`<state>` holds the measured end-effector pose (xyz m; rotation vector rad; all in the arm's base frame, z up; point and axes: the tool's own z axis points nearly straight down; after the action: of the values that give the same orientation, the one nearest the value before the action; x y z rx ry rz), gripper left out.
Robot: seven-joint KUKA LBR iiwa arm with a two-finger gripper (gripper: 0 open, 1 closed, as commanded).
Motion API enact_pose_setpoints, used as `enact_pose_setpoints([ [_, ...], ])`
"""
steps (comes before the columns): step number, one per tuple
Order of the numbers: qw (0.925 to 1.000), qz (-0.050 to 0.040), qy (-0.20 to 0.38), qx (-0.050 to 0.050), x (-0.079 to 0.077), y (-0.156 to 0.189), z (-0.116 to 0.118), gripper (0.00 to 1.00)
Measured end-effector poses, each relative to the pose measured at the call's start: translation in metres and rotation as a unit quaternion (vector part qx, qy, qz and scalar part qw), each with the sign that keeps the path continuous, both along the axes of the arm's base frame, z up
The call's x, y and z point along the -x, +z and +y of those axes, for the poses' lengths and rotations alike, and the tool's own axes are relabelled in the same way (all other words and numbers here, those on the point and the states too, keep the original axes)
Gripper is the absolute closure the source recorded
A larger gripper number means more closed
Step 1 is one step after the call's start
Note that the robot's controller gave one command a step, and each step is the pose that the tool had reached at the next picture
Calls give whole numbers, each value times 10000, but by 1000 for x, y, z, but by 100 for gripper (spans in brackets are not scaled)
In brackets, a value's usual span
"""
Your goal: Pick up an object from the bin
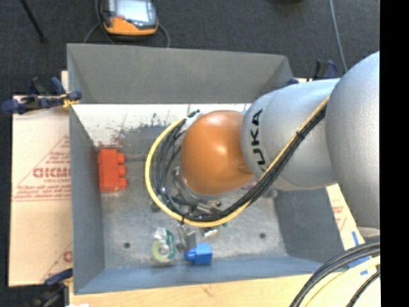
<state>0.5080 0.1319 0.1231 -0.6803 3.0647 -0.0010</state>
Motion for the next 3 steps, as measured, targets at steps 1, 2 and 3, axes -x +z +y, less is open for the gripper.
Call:
enact_pose_setpoints([
  [1, 9672, -42, 2542, -8, 28, -51, -20, 0],
  [2, 9677, -189, 2513, -11, 19, -45, -19, 100],
  [3, 9676, -46, 2524, -5, 28, -51, -21, 0],
])
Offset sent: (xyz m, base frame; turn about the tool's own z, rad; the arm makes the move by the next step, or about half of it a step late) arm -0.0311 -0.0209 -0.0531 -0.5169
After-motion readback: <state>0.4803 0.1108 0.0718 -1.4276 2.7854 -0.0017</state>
